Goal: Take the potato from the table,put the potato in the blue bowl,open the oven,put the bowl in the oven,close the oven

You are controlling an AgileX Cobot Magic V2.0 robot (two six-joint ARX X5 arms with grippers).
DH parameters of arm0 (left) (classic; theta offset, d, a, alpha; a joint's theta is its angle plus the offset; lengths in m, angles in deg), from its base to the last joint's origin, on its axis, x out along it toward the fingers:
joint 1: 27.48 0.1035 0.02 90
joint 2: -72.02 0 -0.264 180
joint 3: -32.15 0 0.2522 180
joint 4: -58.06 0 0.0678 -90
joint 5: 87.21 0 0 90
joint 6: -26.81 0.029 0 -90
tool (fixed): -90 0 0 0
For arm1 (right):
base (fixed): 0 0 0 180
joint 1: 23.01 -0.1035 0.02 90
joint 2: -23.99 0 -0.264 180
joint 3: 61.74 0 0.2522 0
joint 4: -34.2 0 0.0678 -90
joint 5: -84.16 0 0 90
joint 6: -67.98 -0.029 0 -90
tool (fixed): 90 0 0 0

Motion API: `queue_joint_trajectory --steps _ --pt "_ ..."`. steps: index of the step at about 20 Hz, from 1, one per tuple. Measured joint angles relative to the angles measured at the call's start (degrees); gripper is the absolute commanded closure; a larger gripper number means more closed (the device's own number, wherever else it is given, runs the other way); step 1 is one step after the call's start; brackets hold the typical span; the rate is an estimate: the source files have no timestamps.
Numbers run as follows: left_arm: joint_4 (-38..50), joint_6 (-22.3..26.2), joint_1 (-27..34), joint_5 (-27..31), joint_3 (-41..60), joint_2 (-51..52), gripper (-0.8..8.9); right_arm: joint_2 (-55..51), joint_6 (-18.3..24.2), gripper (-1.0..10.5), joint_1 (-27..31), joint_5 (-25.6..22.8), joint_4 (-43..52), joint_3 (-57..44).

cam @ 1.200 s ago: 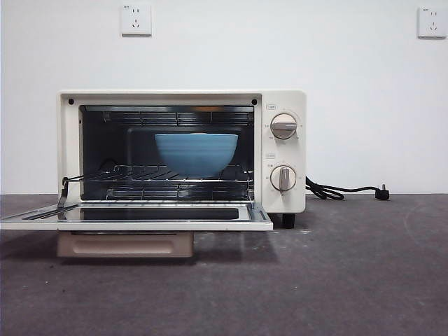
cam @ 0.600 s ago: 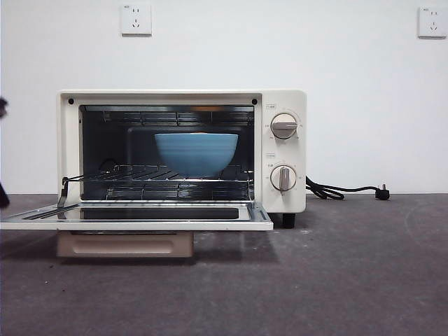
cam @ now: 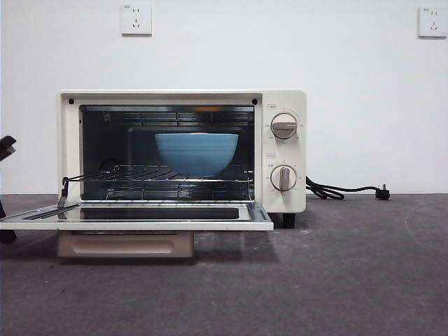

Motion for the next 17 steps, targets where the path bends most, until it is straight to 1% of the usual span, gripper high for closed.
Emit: queue_joint_trajectory --steps 6,9,12,17 --pt "0.1 0.6 0.2 -4.6 0.0 -1.6 8.22 0.0 0.0 7.6 0.0 -0.2 0.1 0.0" --pt "0.9 0.5 0.9 -8.1 0.0 -1.8 8.22 0.0 -0.1 7.6 0.0 -0.2 0.3 0.0" --pt "2.4 -0.7 1.8 -12.5 0.2 -1.9 8.22 0.0 -0.2 7.6 0.0 -0.2 0.2 0.0" --pt "8.5 -5.1 3.1 -20.1 0.2 -1.8 8.22 0.0 -0.2 7.6 0.0 -0.2 0.2 0.0"
